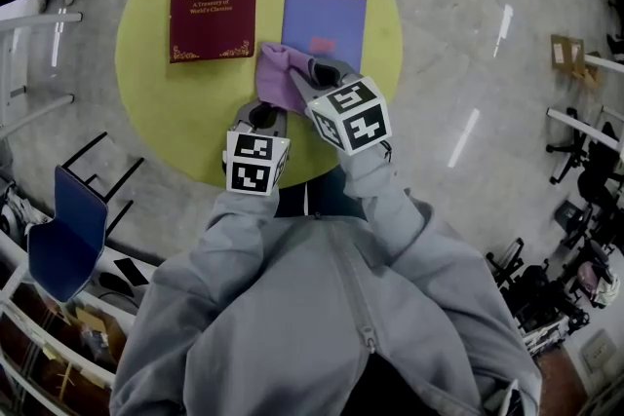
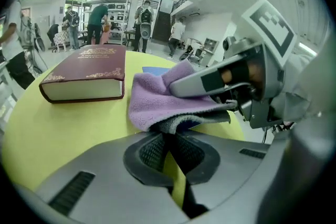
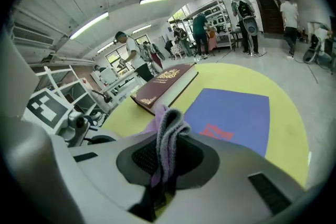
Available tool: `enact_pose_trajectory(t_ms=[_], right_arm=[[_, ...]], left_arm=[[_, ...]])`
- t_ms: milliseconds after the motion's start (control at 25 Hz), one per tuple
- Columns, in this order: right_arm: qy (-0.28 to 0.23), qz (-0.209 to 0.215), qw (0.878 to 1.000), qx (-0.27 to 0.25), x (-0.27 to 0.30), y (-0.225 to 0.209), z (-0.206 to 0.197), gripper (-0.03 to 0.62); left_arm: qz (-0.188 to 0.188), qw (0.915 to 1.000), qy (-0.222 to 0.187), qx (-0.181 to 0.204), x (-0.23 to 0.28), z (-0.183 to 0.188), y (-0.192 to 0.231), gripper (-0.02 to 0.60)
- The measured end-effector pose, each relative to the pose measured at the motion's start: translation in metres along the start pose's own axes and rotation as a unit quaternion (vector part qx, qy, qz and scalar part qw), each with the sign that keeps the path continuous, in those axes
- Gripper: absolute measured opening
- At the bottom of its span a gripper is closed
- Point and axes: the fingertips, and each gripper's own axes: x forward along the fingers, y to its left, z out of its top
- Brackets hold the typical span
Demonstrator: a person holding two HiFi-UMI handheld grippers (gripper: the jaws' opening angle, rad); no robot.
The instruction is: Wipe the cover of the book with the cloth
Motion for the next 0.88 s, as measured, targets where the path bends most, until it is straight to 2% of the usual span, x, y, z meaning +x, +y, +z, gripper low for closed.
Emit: enact_pose_trajectory(t_ms=[320,880], right_arm=[[0.020,-0.036,0.997,-0.065,-0.002,-0.007,-0.010,0.061],[0.037,-0.087,0.994,-0.061,-0.041,-0.044,-0.037,0.061]], left_arm=[[0.003,1.0000,0.000,0.003,0.001,-0.001,0.001,0.017],[-0.002,1.0000,0.002,0.003,0.001,-0.001,0.001,0.017]])
